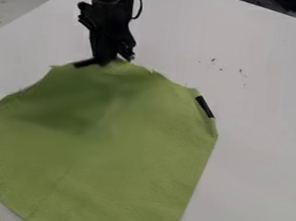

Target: Fold the cloth from top left to bottom right

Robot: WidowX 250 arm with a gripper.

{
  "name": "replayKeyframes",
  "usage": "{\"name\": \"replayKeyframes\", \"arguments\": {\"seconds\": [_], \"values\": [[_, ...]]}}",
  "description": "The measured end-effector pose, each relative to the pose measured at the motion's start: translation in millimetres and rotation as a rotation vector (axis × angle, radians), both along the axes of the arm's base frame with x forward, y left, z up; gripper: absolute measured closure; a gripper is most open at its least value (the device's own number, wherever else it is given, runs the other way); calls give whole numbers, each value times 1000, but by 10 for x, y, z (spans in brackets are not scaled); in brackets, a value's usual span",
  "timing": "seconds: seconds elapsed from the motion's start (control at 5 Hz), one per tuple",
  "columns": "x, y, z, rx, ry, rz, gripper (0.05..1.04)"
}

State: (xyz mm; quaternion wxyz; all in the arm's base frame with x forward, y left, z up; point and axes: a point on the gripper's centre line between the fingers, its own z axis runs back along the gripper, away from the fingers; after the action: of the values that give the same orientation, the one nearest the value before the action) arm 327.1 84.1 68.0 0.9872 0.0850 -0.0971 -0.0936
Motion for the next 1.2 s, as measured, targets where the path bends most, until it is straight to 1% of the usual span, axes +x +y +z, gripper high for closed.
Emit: {"name": "replayKeyframes", "arguments": {"seconds": [0.2,0.4,0.6,0.8,1.0,1.2], "values": [[-278,-263,-120,-65,50,1,1022],[-508,-490,-293,-136,99,24,1022],[-531,-570,-356,-173,79,24,1000],[-538,-644,-406,-219,87,16,842],[-659,-722,-364,-262,192,33,577],[-804,-919,-229,-334,326,74,276]]}}
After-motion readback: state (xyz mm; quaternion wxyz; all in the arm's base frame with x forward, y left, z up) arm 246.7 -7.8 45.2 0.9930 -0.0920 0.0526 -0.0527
